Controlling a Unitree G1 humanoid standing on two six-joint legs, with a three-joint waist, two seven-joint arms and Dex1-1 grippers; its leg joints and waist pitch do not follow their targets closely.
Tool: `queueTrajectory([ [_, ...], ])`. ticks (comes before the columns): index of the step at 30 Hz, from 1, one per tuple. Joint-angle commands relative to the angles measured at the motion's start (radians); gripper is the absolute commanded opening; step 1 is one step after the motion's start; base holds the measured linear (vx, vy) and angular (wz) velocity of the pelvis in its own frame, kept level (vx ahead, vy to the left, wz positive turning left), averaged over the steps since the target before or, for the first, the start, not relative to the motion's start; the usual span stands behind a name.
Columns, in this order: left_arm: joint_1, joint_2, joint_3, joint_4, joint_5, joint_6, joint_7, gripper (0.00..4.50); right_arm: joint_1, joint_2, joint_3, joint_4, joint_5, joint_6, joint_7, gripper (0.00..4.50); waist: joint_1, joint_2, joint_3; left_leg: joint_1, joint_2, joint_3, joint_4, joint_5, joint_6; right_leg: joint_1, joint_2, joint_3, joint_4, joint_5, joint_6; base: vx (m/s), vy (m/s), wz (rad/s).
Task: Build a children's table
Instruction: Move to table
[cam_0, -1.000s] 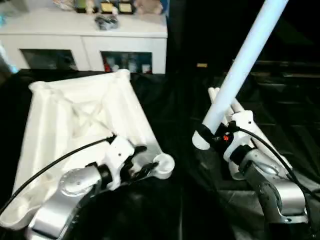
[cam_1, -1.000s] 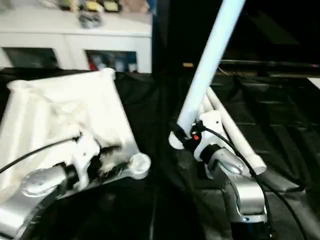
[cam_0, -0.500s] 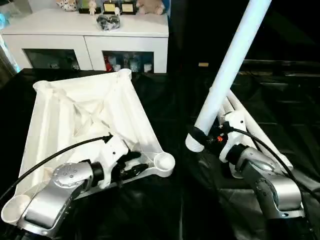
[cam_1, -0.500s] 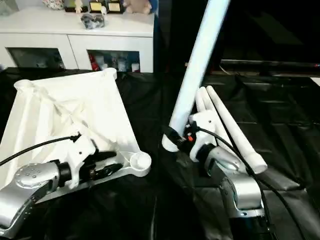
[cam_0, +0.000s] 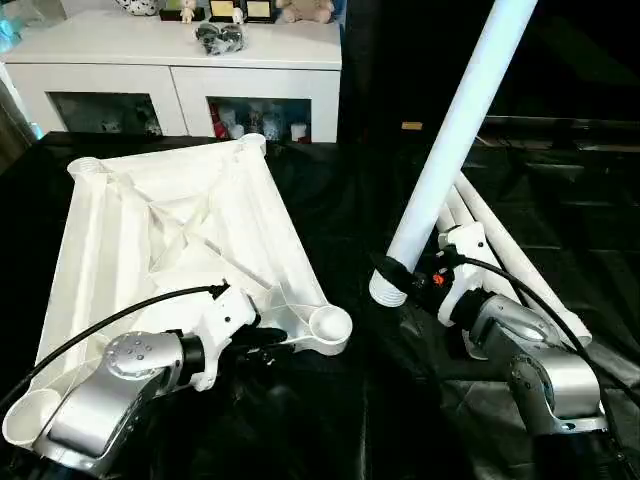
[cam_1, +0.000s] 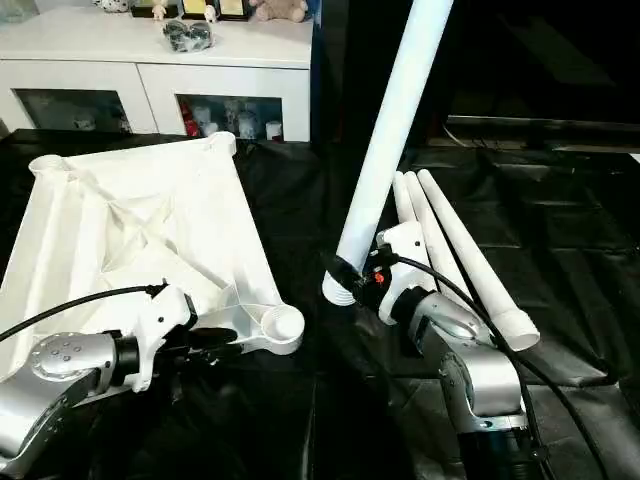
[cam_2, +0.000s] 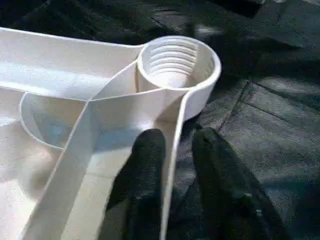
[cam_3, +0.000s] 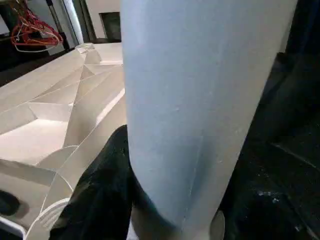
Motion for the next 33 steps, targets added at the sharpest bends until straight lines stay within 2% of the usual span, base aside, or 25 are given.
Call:
queueTrajectory([
  [1, -0.023, 0.009, -0.012, 0.031, 0.029, -0.018, 0.001, 1.52, -0.014, -0.006, 0.01, -0.003, 0.002, -0.014, 0.009, 1.88, 0.004, 0.002, -0.045, 0.009, 0.042, -0.01, -0.089, -0.162, -0.013, 0.033, -0.062, 0.038, -0.085, -0.107, -0.199, 0.0, 0.0, 0.0],
  [2, -0.023, 0.01, -0.013, 0.033, 0.03, -0.019, 0.001, 1.76, -0.014, -0.005, 0.01, -0.003, 0.002, -0.014, 0.009, 1.88, 0.003, 0.002, -0.046, 0.008, 0.042, -0.01, -0.088, -0.148, -0.01, 0.035, -0.062, 0.038, -0.082, -0.084, -0.2, 0.0, 0.0, 0.0],
  [3, -0.028, 0.011, -0.016, 0.044, 0.035, -0.026, -0.002, 1.82, -0.015, -0.004, 0.012, -0.003, 0.001, -0.014, 0.01, 1.88, 0.003, 0.002, -0.046, 0.008, 0.042, -0.01, -0.088, -0.148, -0.01, 0.035, -0.062, 0.038, -0.082, -0.084, -0.2, 0.0, 0.0, 0.0],
  [8, -0.047, 0.02, -0.029, 0.095, 0.061, -0.065, -0.022, 1.84, -0.02, 0.0, 0.019, -0.001, 0.002, -0.011, 0.015, 1.88, 0.003, 0.001, -0.047, 0.007, 0.043, -0.009, -0.088, -0.131, -0.002, 0.036, -0.062, 0.036, -0.08, -0.043, -0.211, 0.0, 0.0, 0.0],
  [10, -0.05, 0.024, -0.024, 0.097, 0.047, -0.055, -0.042, 1.56, -0.024, -0.001, 0.02, 0.002, 0.003, -0.009, 0.019, 1.88, 0.003, 0.0, -0.045, 0.008, 0.045, -0.009, -0.091, -0.157, -0.006, 0.035, -0.064, 0.037, -0.082, -0.081, -0.212, 0.0, 0.0, 0.0],
  [14, -0.05, 0.031, -0.018, 0.093, 0.033, -0.044, -0.059, 1.36, -0.029, 0.0, 0.021, 0.007, 0.003, -0.01, 0.021, 1.88, 0.002, -0.001, -0.043, 0.01, 0.046, -0.009, -0.092, -0.175, -0.011, 0.032, -0.065, 0.039, -0.085, -0.117, -0.209, 0.0, 0.0, 0.0],
  [16, -0.046, 0.034, -0.012, 0.083, 0.018, -0.035, -0.071, 1.05, -0.029, 0.0, 0.022, 0.01, 0.002, -0.012, 0.022, 1.88, 0.003, -0.001, -0.042, 0.01, 0.046, -0.009, -0.093, -0.182, -0.015, 0.03, -0.065, 0.039, -0.086, -0.132, -0.207, 0.0, 0.0, 0.0],
  [19, -0.032, 0.044, -0.007, 0.061, -0.003, -0.014, -0.092, 1.0, -0.029, 0.001, 0.026, 0.01, 0.002, -0.012, 0.025, 1.88, 0.003, -0.001, -0.043, 0.009, 0.047, -0.008, -0.093, -0.169, -0.013, 0.031, -0.065, 0.039, -0.084, -0.114, -0.208, 0.0, 0.0, 0.0],
  [21, -0.026, 0.047, -0.007, 0.056, -0.004, -0.011, -0.099, 0.66, -0.03, 0.001, 0.027, 0.011, 0.002, -0.012, 0.026, 1.88, 0.002, 0.0, -0.042, 0.009, 0.047, -0.008, -0.094, -0.169, -0.012, 0.03, -0.063, 0.038, -0.084, -0.102, -0.21, 0.0, 0.0, 0.0],
  [24, -0.024, 0.05, -0.009, 0.059, 0.003, -0.01, -0.103, 0.56, -0.033, 0.002, 0.03, 0.014, 0.002, -0.013, 0.029, 1.88, 0.003, 0.0, -0.042, 0.009, 0.048, -0.008, -0.095, -0.167, -0.011, 0.03, -0.065, 0.039, -0.084, -0.103, -0.21, 0.0, 0.0, 0.0],
  [26, -0.026, 0.05, -0.009, 0.061, 0.005, -0.008, -0.102, 0.21, -0.036, 0.004, 0.032, 0.017, 0.004, -0.013, 0.033, 1.88, 0.003, -0.001, -0.042, 0.009, 0.047, -0.008, -0.095, -0.165, -0.012, 0.031, -0.065, 0.039, -0.084, -0.097, -0.21, 0.0, 0.0, 0.0],
  [31, -0.034, 0.051, -0.019, 0.066, 0.01, -0.005, -0.098, 0.01, -0.047, 0.01, 0.034, 0.024, 0.028, -0.002, 0.059, 1.88, -0.001, -0.002, -0.042, 0.006, 0.048, -0.008, -0.096, -0.155, -0.009, 0.034, -0.065, 0.038, -0.081, -0.081, -0.211, 0.0, 0.0, 0.0],
  [33, -0.036, 0.046, -0.023, 0.067, 0.015, -0.011, -0.097, 0.0, -0.052, 0.021, 0.024, 0.019, 0.061, 0.018, 0.07, 1.88, -0.002, -0.002, -0.043, 0.008, 0.048, -0.007, -0.094, -0.155, -0.004, 0.033, -0.065, 0.039, -0.082, -0.071, -0.215, 0.0, 0.0, 0.0],
])
